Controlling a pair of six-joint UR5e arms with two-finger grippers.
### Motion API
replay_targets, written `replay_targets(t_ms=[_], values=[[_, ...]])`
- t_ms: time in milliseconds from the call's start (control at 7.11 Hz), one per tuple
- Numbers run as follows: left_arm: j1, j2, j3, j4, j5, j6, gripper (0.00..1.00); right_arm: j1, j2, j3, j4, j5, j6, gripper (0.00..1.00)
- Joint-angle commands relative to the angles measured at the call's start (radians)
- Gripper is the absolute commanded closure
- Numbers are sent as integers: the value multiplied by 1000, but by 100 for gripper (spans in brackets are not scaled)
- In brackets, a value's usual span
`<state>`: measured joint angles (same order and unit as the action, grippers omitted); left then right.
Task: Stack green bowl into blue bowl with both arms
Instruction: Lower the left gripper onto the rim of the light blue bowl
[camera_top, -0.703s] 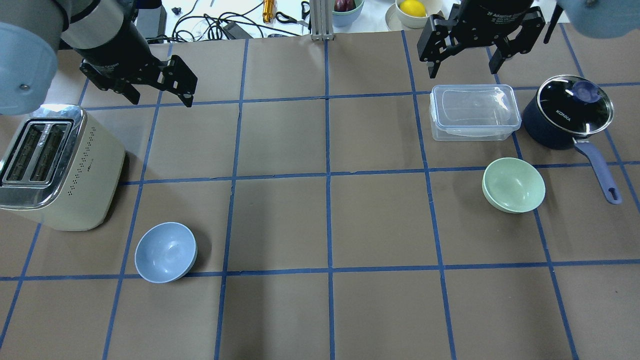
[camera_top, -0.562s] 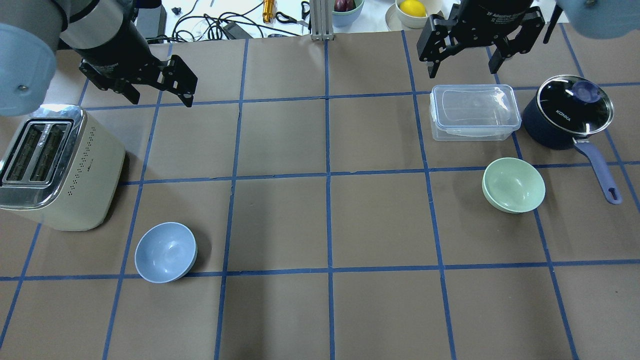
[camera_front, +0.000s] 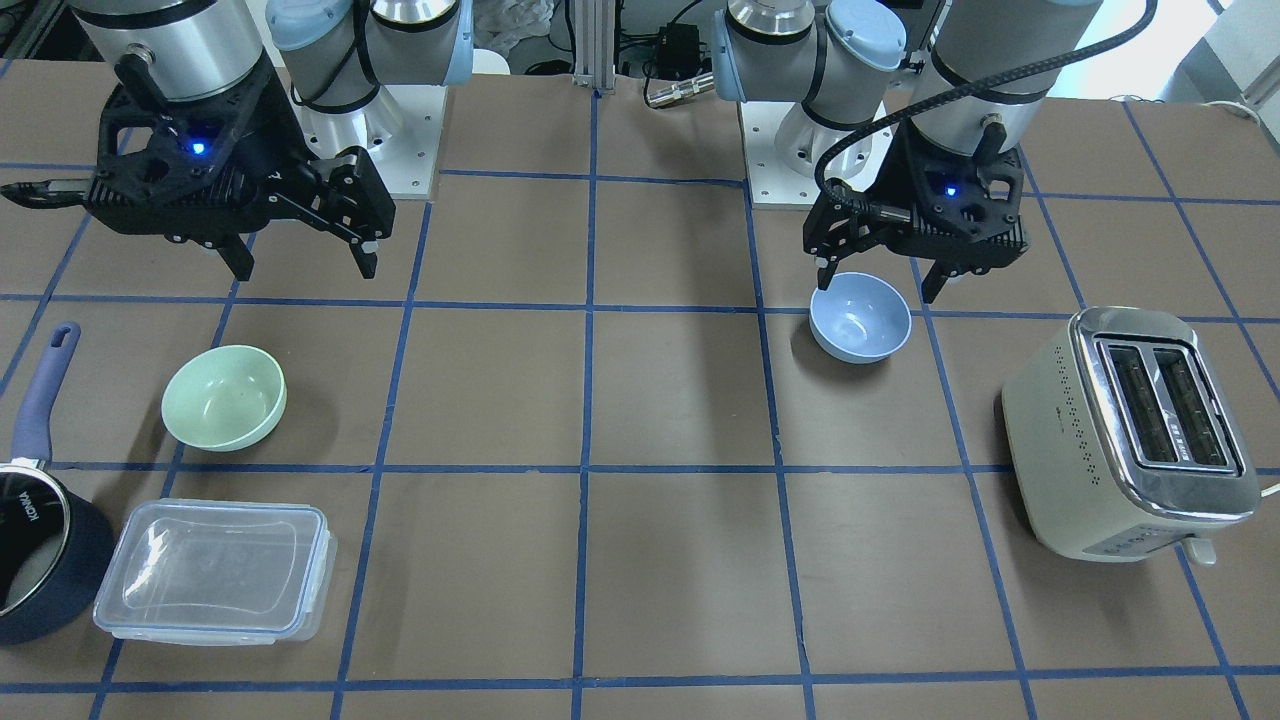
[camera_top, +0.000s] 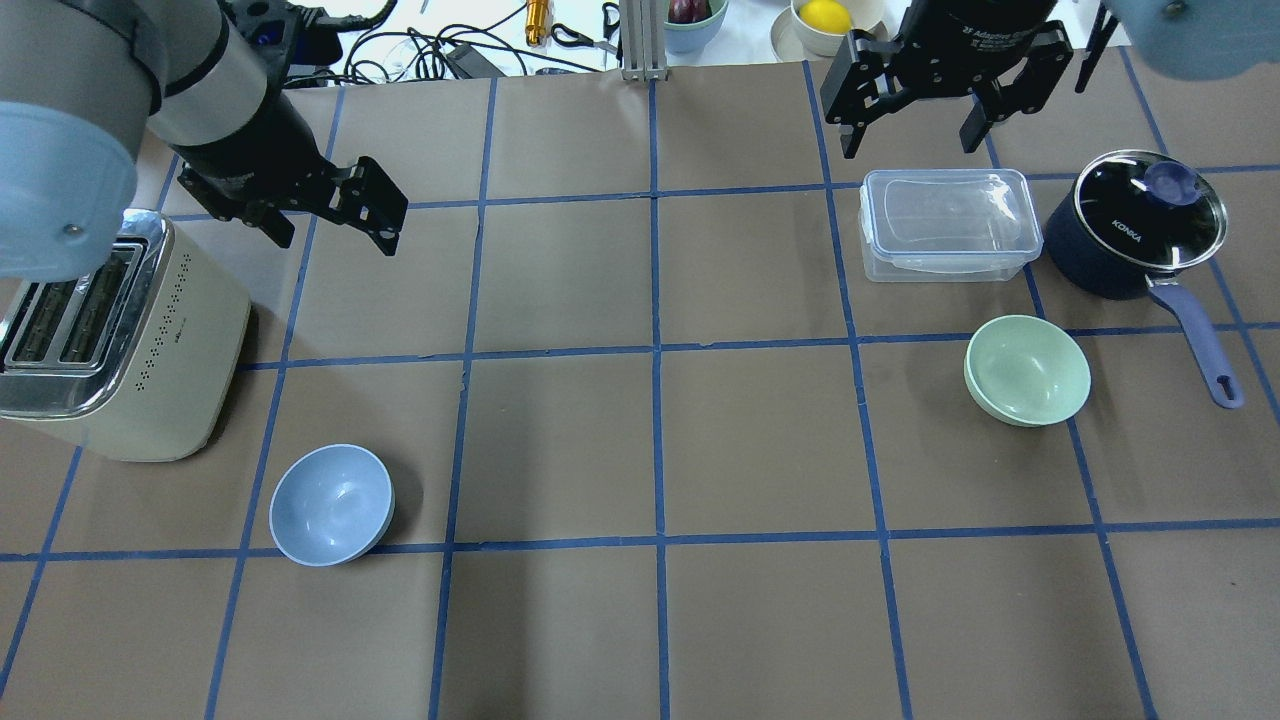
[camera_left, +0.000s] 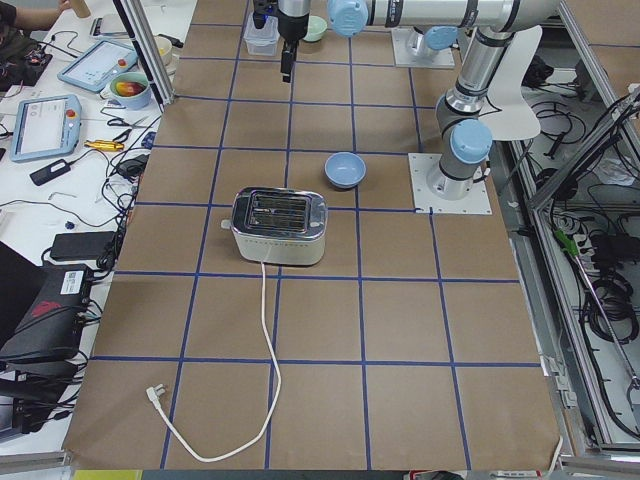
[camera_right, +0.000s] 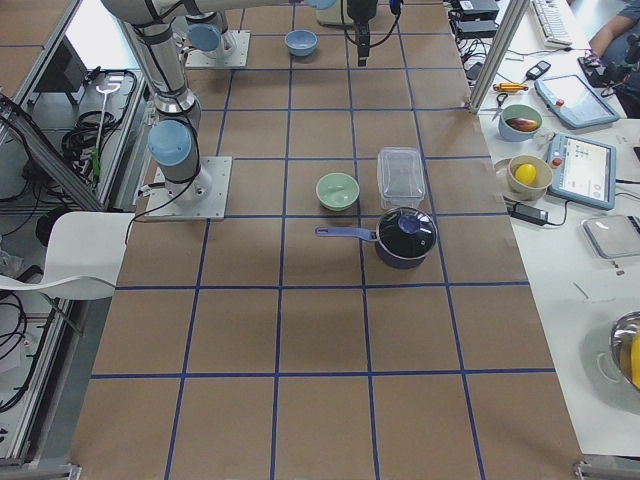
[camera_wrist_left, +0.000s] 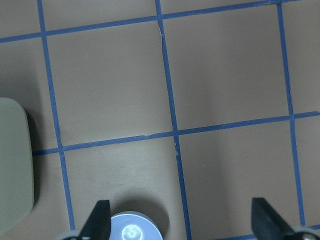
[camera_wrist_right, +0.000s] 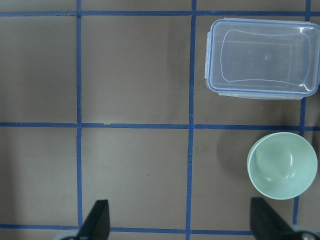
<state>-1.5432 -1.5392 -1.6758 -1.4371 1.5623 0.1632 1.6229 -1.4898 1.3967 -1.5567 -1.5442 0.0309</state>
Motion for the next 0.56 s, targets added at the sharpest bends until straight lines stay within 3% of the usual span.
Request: replay_targets(t_ms=[0,281,422], values=[[8,50,-120,4,2,104,0,0,-1,1,1,-5,0,0],[12,71,-323,80,4,-3,0,0,-1,4,1,-8,-2,0],[14,76,-426,212,5,-34,0,-2,-1,4,3,-10,-2,0]])
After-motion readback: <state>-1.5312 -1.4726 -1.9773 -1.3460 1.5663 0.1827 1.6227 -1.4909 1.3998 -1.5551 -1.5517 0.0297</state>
